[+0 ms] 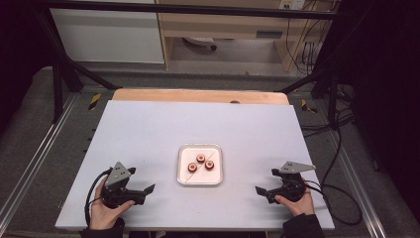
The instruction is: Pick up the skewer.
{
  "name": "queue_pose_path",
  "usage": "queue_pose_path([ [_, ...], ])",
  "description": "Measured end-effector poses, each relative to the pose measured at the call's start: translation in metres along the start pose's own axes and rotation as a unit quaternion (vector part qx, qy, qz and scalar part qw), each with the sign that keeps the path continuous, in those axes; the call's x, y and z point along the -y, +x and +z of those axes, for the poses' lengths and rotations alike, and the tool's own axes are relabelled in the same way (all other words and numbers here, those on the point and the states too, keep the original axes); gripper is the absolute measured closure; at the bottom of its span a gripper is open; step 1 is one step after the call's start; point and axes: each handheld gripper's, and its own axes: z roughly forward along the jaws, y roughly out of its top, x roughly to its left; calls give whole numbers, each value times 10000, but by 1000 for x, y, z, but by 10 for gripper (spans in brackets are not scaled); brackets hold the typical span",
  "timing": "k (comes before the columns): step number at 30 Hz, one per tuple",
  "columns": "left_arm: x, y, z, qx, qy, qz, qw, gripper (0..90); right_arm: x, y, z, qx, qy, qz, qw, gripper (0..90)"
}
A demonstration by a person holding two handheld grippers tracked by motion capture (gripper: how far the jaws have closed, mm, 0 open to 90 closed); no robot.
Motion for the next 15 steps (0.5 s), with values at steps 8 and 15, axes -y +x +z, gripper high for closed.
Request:
queue_pose_path([
  [8,-5,-7,5,37,67,133,9999,77,0,0,0,18,13,-6,10000,7],
  [15,-13,-17,19,87,282,230,9993,75,0,0,1,29,35,3,10000,7],
])
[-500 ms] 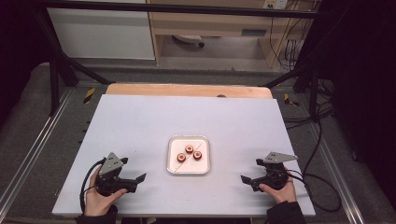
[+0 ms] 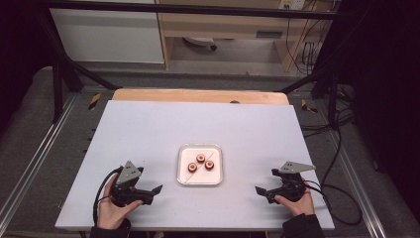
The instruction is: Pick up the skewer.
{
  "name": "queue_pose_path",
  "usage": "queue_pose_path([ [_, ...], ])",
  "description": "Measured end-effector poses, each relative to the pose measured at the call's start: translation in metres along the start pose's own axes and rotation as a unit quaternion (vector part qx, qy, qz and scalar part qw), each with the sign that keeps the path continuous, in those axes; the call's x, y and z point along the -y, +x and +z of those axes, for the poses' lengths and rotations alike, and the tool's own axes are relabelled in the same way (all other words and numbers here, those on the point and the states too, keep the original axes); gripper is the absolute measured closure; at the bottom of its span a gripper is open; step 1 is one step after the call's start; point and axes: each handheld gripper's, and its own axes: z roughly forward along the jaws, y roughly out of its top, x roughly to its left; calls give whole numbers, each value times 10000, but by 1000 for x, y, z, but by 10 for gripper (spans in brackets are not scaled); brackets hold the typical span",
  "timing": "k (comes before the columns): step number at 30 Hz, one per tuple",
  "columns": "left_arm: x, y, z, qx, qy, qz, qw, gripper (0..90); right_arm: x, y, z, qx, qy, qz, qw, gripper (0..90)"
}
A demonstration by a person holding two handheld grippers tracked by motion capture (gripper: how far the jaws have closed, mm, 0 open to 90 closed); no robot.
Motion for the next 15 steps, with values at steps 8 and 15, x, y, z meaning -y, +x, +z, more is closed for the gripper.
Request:
queue_pose_path([
  [8,-10,-8,12,56,107,-12,9999,71,1,0,3,-3,85,-33,10000,7],
  [15,-31,-24,24,185,168,96,9996,71,1,0,3,18,84,-40,10000,7],
])
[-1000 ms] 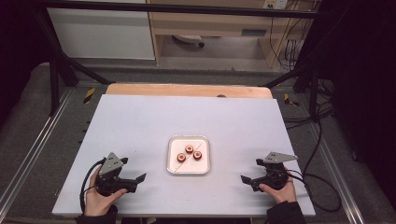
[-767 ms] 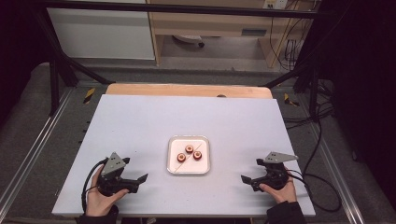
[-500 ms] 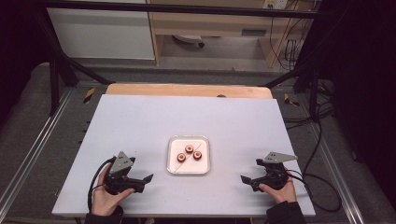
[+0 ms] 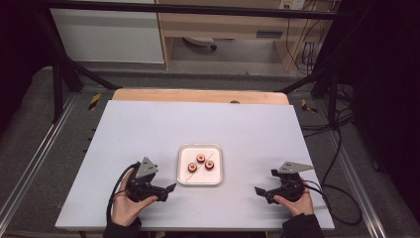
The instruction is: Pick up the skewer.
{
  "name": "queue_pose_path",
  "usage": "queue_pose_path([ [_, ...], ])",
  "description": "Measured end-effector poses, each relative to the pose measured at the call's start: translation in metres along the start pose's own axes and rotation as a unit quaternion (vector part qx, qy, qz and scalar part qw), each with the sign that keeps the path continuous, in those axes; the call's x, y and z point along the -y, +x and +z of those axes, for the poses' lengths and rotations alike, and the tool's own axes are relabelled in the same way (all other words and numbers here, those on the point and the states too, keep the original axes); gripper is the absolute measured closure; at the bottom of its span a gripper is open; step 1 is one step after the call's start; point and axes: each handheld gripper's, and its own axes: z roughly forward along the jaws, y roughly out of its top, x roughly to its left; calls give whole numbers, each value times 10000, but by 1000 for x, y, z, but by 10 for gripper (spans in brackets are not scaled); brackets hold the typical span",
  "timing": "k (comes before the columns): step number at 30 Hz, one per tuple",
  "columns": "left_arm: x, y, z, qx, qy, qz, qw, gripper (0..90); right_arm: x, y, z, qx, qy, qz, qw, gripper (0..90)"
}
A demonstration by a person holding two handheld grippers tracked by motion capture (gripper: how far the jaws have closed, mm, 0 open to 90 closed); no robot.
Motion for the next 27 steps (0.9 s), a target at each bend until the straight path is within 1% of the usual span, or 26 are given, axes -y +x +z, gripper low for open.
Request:
queue_pose_path([
  [2,-8,-5,5,70,28,15,10000,71,0,0,0,-1,5,-9,10000,7],
  [5,-19,-12,12,104,112,103,9998,84,0,0,0,-4,8,1,10000,7],
  [7,-26,-16,16,140,141,142,9997,128,0,0,0,-14,13,3,10000,7],
  [8,-28,-17,19,137,156,136,9997,128,0,0,0,-14,13,3,10000,7],
  [9,-31,-19,21,126,180,155,9996,146,0,0,0,-12,10,-2,10000,8],
  [10,-33,-20,24,121,202,160,9996,181,0,0,0,-19,21,4,10000,8],
  [11,-34,-21,26,122,234,166,9995,202,0,0,0,-9,31,19,10000,8],
  [12,-37,-22,32,118,325,181,9992,227,0,0,0,-13,44,18,10000,8],
  [13,-37,-22,32,118,325,181,9992,254,0,0,0,-13,44,18,10000,8],
  [14,-37,-22,35,115,381,190,9990,272,0,0,1,-17,44,22,10000,8],
  [16,-38,-23,42,9,538,215,9983,288,0,1,1,-21,61,21,10000,8],
  [17,-38,-24,45,-22,605,228,9979,362,0,0,1,-23,53,17,10000,8],
  [18,-38,-24,47,-18,659,256,9975,362,0,0,1,-23,53,17,10000,8],
  [19,-38,-25,50,-19,672,280,9973,387,0,0,1,-24,53,21,10000,8],
  [20,-37,-26,52,-34,697,287,9972,445,0,1,1,-22,57,29,10000,9],
  [21,-37,-26,53,-39,713,275,9971,445,0,1,1,-22,57,29,10000,9],
  [23,-37,-27,57,-61,752,274,9968,506,0,0,1,-25,48,12,10000,9],
  [25,-36,-29,60,-195,788,343,9961,560,0,1,1,-32,47,22,10000,9],
  [26,-36,-29,61,-227,796,347,9960,588,0,1,1,-31,53,28,10000,9],
  [27,-36,-30,62,-211,791,341,9961,629,0,1,1,-33,48,27,10000,9],
])
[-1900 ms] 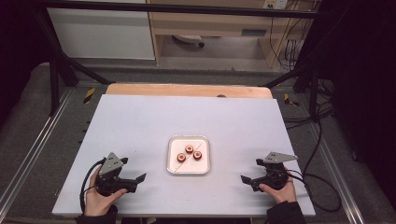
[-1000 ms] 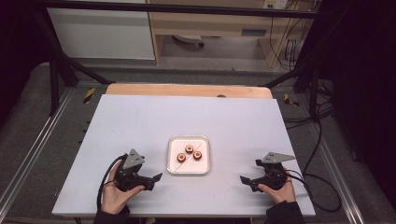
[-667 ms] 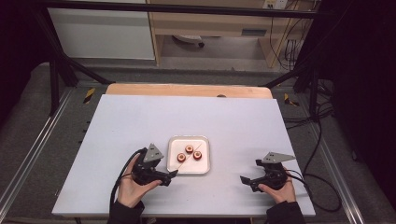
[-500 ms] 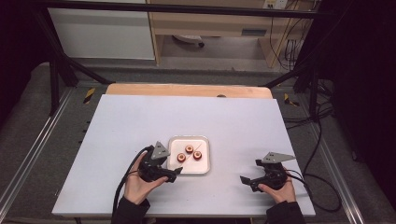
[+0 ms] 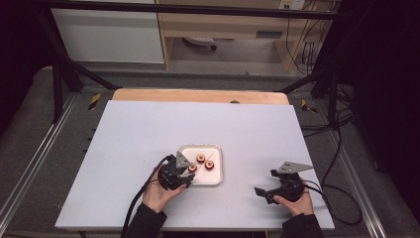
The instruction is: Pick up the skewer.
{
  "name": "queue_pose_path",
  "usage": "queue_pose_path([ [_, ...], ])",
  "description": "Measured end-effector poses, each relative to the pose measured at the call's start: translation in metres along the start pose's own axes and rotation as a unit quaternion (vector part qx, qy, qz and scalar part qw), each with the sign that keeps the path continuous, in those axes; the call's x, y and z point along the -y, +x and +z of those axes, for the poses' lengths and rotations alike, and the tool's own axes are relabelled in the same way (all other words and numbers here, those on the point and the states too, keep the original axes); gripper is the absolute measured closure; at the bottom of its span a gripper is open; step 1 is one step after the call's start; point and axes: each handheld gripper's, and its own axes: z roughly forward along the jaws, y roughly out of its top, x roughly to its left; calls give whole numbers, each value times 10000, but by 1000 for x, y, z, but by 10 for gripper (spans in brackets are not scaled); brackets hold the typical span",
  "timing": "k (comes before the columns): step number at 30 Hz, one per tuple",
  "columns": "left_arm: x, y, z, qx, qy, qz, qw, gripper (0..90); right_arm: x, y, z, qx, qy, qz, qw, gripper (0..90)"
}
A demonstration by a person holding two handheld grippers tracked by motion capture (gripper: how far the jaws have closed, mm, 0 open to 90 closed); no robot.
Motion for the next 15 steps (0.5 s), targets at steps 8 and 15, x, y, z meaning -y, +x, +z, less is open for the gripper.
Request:
queue_pose_path([
  [8,-1,-4,8,71,54,23,10000,738,0,0,0,-9,-3,-12,10000,10],
  [15,0,-3,14,85,32,-83,9999,815,0,0,1,-21,-1,-8,10000,10],
])
